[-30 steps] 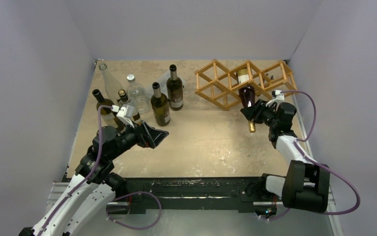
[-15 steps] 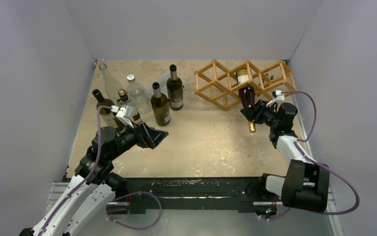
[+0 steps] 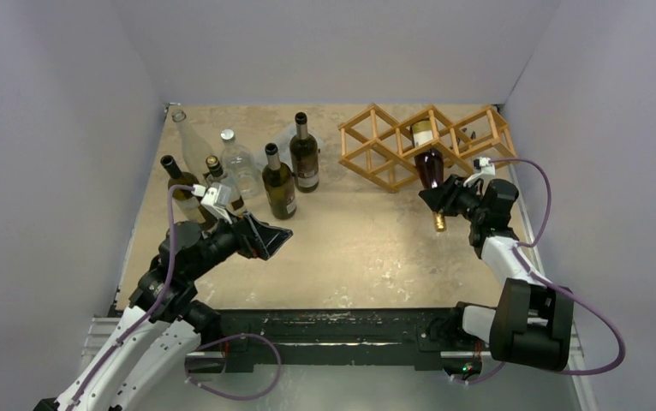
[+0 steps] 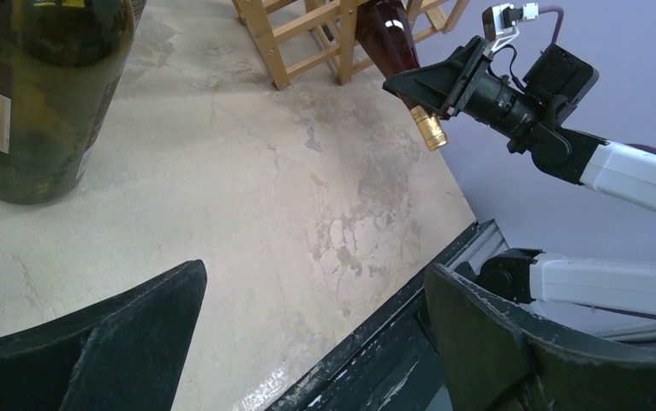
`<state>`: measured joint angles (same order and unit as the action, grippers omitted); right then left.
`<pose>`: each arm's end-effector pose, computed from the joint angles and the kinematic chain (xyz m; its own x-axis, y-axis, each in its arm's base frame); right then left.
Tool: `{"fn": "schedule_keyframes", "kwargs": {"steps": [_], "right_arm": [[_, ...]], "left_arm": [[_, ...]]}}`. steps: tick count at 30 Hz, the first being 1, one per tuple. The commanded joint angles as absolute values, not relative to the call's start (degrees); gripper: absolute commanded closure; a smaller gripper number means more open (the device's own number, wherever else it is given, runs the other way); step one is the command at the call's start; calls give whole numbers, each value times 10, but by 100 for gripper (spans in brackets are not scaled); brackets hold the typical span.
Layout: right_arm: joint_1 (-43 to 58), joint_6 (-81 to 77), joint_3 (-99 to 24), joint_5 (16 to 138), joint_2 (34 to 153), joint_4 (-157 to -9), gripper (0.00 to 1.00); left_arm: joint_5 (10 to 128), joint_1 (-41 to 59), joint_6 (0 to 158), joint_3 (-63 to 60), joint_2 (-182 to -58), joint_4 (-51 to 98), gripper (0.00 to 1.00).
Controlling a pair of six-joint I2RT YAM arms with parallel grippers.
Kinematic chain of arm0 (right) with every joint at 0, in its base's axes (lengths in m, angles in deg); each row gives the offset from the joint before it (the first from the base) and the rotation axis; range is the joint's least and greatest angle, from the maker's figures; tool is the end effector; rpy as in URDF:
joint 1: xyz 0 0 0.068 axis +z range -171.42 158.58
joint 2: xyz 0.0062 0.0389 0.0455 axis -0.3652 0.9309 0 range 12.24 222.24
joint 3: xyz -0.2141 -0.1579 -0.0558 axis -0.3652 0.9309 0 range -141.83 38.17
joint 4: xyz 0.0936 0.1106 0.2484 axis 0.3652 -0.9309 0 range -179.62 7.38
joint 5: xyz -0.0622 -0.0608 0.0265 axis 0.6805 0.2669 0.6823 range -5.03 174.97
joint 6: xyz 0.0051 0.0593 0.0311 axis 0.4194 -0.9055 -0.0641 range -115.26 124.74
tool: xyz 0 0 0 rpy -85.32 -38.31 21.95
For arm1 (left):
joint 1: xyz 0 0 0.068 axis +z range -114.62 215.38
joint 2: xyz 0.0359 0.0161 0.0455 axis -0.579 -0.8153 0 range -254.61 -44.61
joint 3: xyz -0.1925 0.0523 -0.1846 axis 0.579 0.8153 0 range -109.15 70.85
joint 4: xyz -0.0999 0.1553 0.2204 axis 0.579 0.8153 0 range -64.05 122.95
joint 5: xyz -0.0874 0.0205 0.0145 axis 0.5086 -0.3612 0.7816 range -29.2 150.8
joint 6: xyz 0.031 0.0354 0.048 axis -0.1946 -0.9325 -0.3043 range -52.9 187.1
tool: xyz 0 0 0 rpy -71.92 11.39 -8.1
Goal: Take the wine bottle off the wine rack
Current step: Pick up the wine bottle from the wine rack.
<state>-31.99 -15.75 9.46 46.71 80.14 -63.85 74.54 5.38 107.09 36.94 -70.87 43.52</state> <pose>0.2804 -0.0186 0.1908 -0.4705 0.3673 -0.8023 -0.2795 0.8004 0.5304 0.1414 -0.0964 0.3039 -0.5567 -0.3994 -0.7284 0.4314 0.6103 -0.6644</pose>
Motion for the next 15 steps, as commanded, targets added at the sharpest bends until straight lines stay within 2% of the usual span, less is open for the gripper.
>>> {"fn": "schedule_keyframes", "kwargs": {"steps": [1,15], "right_arm": [[-309,-126,54,371,762,-572,100],[-310,-166,60,364,716,-575,100]], "left_arm": [[751,58,1080,368,-703,427,1],[753,58,1079,368,-701,427,1]]}}
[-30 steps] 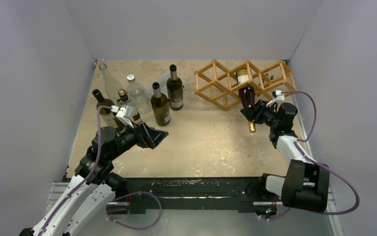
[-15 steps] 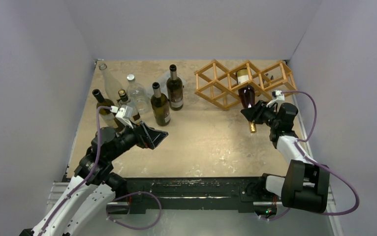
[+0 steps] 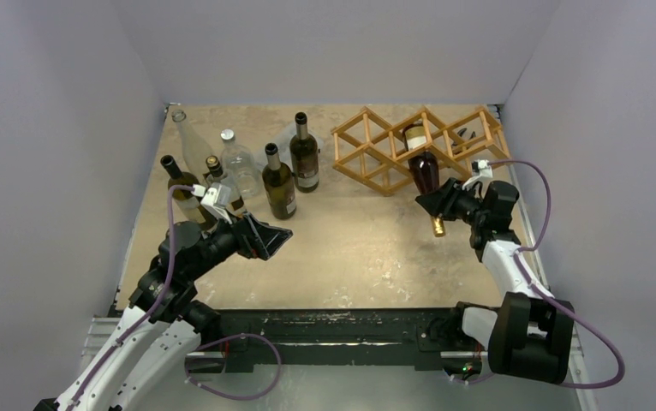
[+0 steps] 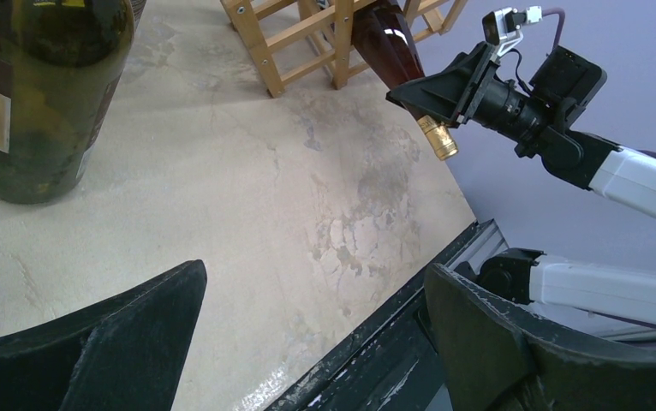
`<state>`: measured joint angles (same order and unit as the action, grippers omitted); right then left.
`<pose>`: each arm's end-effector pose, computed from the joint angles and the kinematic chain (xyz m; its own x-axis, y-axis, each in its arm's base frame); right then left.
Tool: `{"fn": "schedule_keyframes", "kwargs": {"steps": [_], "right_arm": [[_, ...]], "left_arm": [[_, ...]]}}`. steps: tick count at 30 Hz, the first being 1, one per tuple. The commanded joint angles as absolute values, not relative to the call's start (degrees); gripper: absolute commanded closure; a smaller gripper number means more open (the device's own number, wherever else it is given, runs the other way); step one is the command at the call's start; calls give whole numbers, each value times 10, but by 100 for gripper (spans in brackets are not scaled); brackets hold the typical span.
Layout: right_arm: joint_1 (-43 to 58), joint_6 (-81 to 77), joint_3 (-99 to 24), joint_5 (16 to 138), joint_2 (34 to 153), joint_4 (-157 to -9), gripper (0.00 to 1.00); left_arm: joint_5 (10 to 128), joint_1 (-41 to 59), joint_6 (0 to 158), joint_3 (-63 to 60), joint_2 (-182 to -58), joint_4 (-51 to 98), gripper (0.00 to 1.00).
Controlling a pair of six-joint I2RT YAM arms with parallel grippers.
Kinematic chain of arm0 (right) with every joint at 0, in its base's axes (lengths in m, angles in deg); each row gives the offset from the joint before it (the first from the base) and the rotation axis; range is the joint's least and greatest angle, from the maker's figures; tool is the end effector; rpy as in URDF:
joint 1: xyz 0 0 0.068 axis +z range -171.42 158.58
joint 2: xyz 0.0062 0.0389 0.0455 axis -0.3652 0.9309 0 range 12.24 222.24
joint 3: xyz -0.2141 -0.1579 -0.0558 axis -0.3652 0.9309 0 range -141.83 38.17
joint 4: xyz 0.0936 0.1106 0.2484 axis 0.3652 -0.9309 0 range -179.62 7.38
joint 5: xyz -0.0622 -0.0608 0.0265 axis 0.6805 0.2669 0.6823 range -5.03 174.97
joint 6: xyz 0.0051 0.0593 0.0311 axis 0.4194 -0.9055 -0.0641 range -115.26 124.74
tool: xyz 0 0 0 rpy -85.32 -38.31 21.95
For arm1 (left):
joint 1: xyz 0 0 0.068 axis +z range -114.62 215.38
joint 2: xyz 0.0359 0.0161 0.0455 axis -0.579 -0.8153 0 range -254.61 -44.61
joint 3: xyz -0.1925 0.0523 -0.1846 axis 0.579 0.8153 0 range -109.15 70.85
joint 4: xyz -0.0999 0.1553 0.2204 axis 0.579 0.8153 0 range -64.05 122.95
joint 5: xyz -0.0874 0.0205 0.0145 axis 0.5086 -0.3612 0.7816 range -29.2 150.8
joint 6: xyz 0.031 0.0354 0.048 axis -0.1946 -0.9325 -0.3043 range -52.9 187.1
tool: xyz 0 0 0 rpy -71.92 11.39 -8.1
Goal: Take the wine bottle off the wine rack
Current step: Pick up the wine bottle from the wine rack.
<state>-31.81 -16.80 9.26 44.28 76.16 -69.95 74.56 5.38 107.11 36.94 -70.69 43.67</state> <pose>0.2701 -0.0140 0.1988 -0.5153 0.3774 -0.7694 -0.2874 0.7697 0.5700 0.1408 -0.0961 0.3041 -0.5567 -0.3997 -0.7283 0.4317 0.6098 -0.6647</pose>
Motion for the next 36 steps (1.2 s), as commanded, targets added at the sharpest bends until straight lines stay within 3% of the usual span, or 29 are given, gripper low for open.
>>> {"fn": "schedule_keyframes", "kwargs": {"steps": [1,9,36], "right_arm": [[-310,-168,59,364,714,-576,100],[-313,-165,47,378,693,-617,100],[-331,-185,-16,427,608,-768,100]], "left_arm": [[754,58,1079,369,-700,427,1],[789,57,1056,353,-723,420,5],[818,56,1034,350,-727,407,7]]}}
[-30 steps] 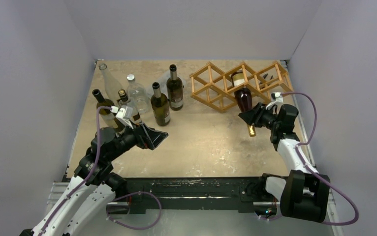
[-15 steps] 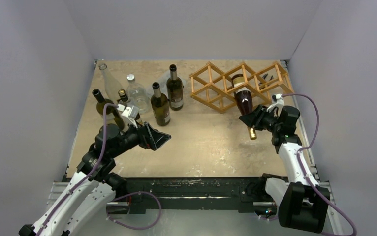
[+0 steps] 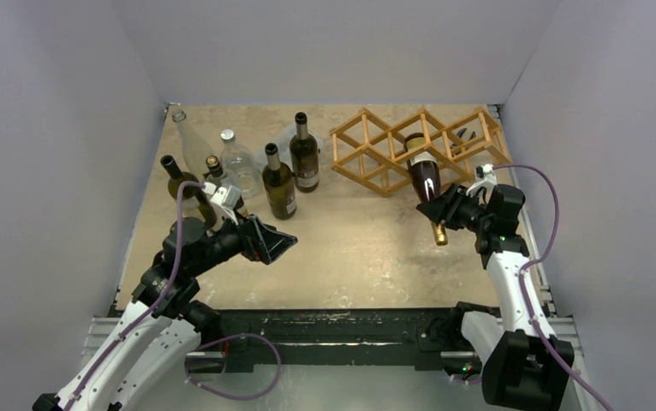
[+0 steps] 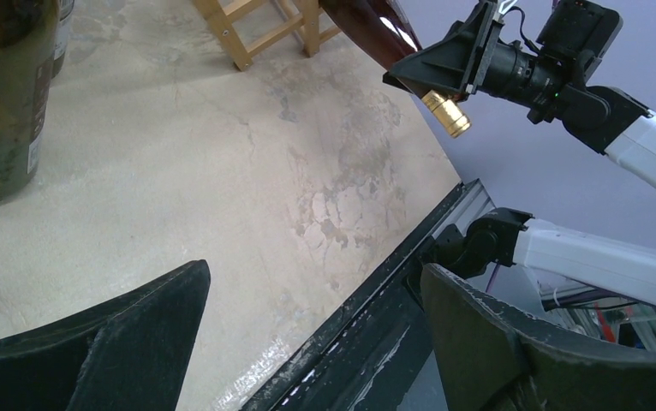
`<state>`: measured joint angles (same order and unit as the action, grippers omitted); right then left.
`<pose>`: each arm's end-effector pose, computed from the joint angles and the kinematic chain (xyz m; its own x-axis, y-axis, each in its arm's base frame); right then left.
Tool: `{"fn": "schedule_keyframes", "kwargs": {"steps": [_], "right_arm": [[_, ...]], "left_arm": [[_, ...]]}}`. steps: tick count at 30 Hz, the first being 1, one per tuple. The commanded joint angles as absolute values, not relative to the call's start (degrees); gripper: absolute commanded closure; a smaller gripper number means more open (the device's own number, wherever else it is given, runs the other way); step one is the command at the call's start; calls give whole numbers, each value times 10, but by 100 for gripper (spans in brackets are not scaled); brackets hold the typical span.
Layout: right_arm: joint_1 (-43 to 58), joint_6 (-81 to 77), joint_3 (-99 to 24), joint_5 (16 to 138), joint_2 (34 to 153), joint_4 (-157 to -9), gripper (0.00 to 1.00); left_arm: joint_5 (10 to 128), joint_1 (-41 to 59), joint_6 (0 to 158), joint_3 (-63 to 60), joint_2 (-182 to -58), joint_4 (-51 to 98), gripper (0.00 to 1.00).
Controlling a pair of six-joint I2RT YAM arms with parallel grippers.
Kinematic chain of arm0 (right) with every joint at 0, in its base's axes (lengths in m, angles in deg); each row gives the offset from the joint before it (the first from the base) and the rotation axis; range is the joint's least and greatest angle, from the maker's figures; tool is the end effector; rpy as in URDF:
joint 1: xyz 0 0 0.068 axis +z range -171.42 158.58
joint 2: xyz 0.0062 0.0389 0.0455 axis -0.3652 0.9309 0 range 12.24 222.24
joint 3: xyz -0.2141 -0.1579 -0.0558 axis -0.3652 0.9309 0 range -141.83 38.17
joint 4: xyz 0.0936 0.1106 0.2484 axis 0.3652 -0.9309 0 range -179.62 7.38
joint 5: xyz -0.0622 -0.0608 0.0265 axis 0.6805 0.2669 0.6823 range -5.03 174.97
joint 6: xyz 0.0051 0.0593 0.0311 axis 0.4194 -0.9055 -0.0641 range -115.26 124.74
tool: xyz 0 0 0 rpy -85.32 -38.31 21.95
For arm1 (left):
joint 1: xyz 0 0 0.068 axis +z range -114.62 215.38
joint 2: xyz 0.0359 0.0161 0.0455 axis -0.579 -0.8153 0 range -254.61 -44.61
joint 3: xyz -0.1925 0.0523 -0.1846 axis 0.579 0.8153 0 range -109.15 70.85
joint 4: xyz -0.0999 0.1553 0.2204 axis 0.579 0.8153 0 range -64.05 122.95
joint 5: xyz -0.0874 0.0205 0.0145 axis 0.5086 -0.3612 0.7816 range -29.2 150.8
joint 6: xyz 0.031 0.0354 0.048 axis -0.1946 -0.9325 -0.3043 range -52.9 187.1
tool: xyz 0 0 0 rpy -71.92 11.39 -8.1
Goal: Take the wine bottle off the wine rack
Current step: Pick up the wine bottle from the wine rack.
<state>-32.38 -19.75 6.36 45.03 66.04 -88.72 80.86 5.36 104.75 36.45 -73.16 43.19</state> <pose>0.2436 -0.0121 0.2250 -0.5907 0.4380 -0.6776 -0.1818 0.7459 0.6407 0.1432 -0.1041 0.3021 -0.6003 -0.3158 -0.7347 0.4980 0.5712 -0.6524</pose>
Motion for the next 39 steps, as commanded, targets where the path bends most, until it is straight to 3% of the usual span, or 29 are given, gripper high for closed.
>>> {"fn": "schedule_keyframes", "kwargs": {"steps": [1,25,32,34,39], "right_arm": [[-332,-184,-18,429,603,-772,100],[-332,-129,-29,456,569,-815,100],[-332,-91,-17,442,565,-814,100],[-332,-77,-18,435,566,-818,100],[-332,-30,-22,409,569,-841,100]], "left_arm": [[818,56,1034,350,-727,407,7],[828,27,1014,320,-779,378,10],[729,-114,840,195,-881,438,9],[732,-135,760,167,-916,445,4],[729,-150,559,129,-999,440,2]]}}
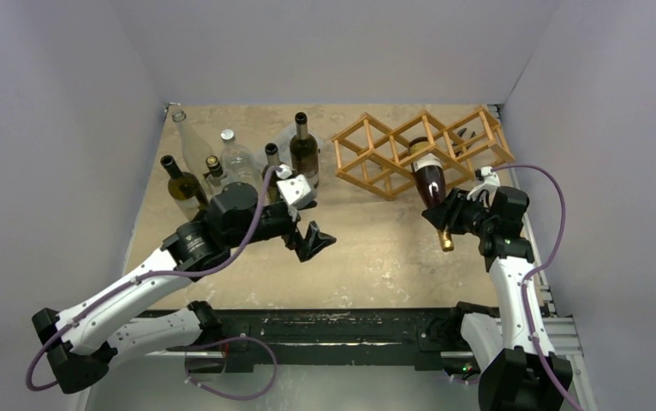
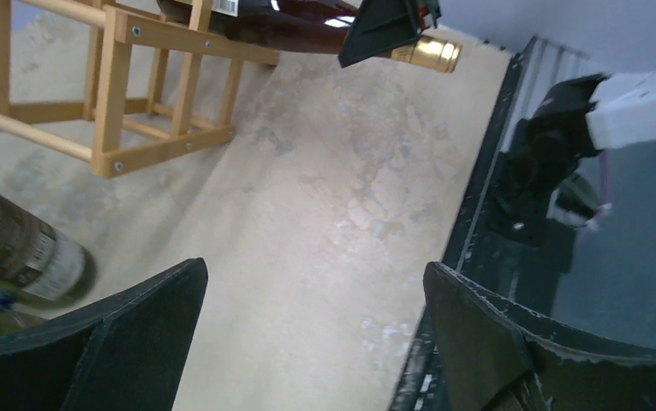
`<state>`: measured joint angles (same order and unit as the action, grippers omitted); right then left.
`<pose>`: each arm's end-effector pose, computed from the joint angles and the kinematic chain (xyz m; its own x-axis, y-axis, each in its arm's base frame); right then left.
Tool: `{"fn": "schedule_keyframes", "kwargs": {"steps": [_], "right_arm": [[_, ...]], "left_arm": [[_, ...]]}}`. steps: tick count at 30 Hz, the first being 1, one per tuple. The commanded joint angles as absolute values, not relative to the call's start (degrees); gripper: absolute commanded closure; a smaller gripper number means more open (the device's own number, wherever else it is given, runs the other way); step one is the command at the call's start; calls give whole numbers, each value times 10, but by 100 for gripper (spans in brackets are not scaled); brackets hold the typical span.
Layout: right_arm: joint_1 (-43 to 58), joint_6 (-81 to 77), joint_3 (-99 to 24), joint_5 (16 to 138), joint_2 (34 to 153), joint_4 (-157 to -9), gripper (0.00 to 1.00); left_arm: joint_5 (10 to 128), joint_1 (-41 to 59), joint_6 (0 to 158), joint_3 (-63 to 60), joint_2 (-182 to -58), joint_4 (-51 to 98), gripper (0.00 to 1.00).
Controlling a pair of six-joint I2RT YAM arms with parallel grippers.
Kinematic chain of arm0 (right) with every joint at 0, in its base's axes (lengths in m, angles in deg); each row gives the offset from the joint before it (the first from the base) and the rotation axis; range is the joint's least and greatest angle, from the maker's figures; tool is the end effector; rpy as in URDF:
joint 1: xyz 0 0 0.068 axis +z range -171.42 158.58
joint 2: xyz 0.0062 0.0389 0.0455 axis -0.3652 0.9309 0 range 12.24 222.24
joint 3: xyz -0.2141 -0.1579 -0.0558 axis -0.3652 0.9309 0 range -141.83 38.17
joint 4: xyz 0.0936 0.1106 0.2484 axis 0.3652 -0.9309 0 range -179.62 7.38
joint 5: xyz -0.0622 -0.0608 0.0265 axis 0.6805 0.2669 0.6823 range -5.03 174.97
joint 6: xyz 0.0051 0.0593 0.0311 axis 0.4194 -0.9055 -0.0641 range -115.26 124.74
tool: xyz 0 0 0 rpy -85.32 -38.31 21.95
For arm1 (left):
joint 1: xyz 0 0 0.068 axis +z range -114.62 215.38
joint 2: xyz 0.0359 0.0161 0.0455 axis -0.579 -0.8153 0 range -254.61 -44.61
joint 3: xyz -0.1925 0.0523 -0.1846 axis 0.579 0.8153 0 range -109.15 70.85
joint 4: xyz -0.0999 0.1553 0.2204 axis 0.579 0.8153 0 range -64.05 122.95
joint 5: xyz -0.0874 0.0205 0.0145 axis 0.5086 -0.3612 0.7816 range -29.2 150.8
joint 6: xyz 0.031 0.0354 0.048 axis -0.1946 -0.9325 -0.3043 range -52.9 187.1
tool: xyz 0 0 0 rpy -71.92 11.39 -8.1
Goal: Take the wine bottle off the wine rack
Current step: Pick up the wine bottle from the wine rack.
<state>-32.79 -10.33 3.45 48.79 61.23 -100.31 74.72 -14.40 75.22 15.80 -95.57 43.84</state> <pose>0.2277 -0.0135 0.2407 -0.5874 0.3321 -0.7381 -0.1857 0.8323 0.5223 0.1480 -0.1951 0.3670 -0.2785 0.1170 -0.9533 0.8612 0.4697 -0.1940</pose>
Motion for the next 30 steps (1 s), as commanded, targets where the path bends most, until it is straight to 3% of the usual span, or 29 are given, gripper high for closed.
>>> {"fn": "schedule_keyframes", "kwargs": {"steps": [1,6,15,30], "right_arm": [[-332,-25,-21,404,569,-841,100],[-332,3,-20,385,570,-846,100],[-332,37,-20,343,571,-850,100],[-332,35,-10,353,568,-836,100]], "left_arm": [[729,-150,527,128,-1013,428,2],[754,-148,416,105,-1089,352,7],[807,-86,414,56,-1221,236,10],[849,-21,385,-52,-1352,224,12]]}}
